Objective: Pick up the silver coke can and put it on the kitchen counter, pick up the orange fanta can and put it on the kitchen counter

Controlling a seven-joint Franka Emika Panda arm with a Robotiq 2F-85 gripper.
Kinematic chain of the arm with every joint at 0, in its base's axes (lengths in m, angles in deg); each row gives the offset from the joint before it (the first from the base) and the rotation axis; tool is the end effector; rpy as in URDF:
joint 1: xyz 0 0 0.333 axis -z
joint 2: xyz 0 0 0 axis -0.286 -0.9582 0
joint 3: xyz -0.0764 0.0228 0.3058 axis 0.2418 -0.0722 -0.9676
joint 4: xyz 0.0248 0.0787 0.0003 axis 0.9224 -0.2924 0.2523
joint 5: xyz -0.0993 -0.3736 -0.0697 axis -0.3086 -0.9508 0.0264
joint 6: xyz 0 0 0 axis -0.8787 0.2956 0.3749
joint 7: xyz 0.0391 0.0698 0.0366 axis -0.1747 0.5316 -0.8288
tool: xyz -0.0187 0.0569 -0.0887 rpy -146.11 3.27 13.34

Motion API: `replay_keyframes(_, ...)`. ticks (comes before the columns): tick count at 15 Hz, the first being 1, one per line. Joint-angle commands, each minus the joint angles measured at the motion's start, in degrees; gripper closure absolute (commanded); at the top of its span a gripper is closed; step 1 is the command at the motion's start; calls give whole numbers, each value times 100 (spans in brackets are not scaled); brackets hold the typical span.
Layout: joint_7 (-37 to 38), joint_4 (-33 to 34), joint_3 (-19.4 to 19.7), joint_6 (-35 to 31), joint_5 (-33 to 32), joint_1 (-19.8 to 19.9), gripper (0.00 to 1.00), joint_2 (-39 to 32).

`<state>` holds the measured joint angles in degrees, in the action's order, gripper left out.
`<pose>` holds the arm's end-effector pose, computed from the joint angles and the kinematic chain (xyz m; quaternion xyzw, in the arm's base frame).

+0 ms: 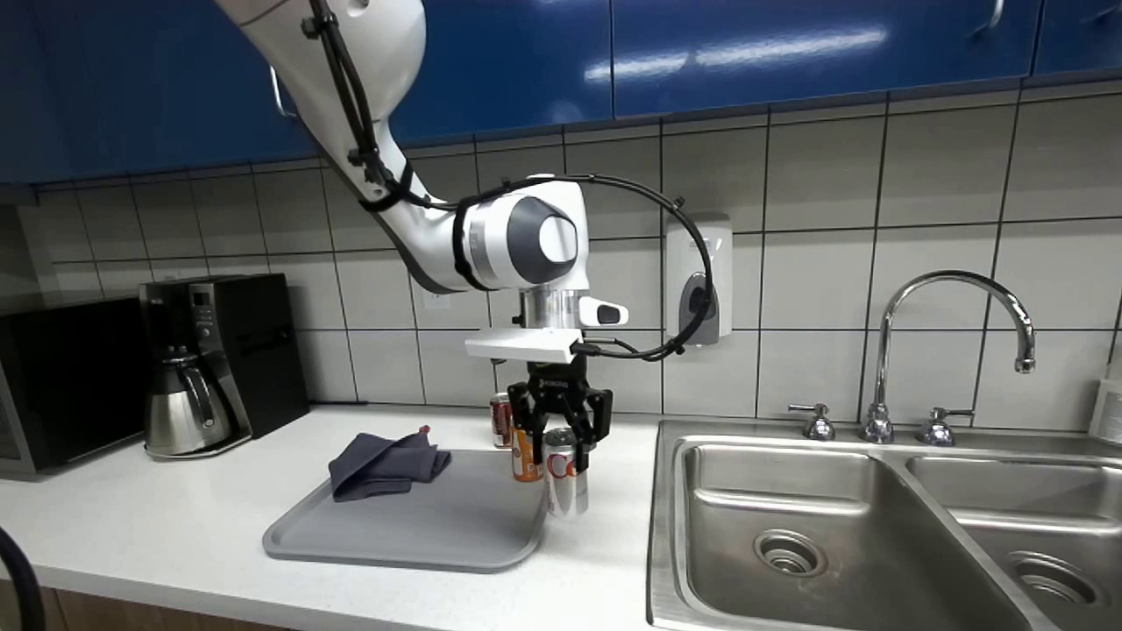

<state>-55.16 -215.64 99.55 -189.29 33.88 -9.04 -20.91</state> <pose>0.5008 -0.1647 0.3174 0.9898 -0.1294 -0.0573 0.0189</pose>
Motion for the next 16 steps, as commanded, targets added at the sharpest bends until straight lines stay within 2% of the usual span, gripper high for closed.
replay_keyframes(1,-50,-8,16,-108,-51,140,61,-73)
replay_keyframes(15,57,68,-4,-557,-65,92,61,-729)
replay_keyframes(16,86,76,-7,-508,-52,86,11,-732)
